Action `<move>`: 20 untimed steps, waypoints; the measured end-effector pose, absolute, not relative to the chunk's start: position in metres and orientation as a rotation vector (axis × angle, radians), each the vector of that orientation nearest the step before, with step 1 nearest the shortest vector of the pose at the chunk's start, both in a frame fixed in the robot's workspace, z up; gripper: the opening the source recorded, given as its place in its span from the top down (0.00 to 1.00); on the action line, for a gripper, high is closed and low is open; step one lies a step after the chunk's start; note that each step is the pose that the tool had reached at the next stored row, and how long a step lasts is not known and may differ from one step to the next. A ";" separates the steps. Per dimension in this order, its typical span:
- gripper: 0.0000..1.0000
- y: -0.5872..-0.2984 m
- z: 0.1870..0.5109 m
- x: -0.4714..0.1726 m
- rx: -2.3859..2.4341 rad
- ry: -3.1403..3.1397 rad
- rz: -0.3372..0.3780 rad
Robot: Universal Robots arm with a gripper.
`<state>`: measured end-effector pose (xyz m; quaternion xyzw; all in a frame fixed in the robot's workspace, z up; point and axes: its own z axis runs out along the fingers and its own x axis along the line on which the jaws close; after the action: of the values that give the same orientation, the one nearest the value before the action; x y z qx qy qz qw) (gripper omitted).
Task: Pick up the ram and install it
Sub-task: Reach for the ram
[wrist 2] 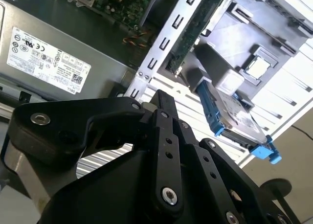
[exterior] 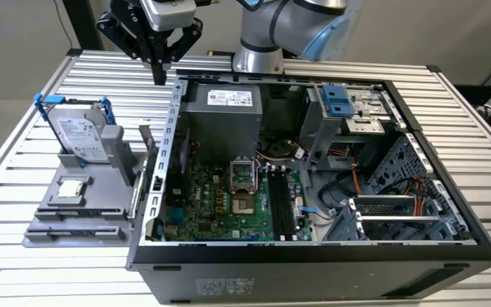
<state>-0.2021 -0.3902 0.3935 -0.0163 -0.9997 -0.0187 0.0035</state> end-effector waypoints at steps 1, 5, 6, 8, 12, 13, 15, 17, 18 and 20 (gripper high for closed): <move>1.00 -0.390 0.393 -0.204 -0.051 -3.134 -0.058; 1.00 -0.390 0.394 -0.211 -0.051 -3.134 -0.058; 1.00 -0.390 0.393 -0.213 -0.051 -3.134 -0.058; 1.00 -0.390 0.393 -0.215 -0.050 -3.134 -0.058; 1.00 -0.388 0.394 -0.222 -0.050 -3.134 -0.058; 1.00 -0.388 0.393 -0.224 -0.050 -3.134 -0.058; 1.00 -0.387 0.393 -0.227 -0.050 -3.134 -0.058; 1.00 -0.386 0.393 -0.232 -0.050 -3.134 -0.058; 1.00 -0.386 0.393 -0.234 -0.050 -3.134 -0.059; 1.00 -0.385 0.393 -0.237 -0.050 -3.134 -0.058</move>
<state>-0.2374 -0.3854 0.3935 -0.0159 -0.9997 -0.0186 0.0035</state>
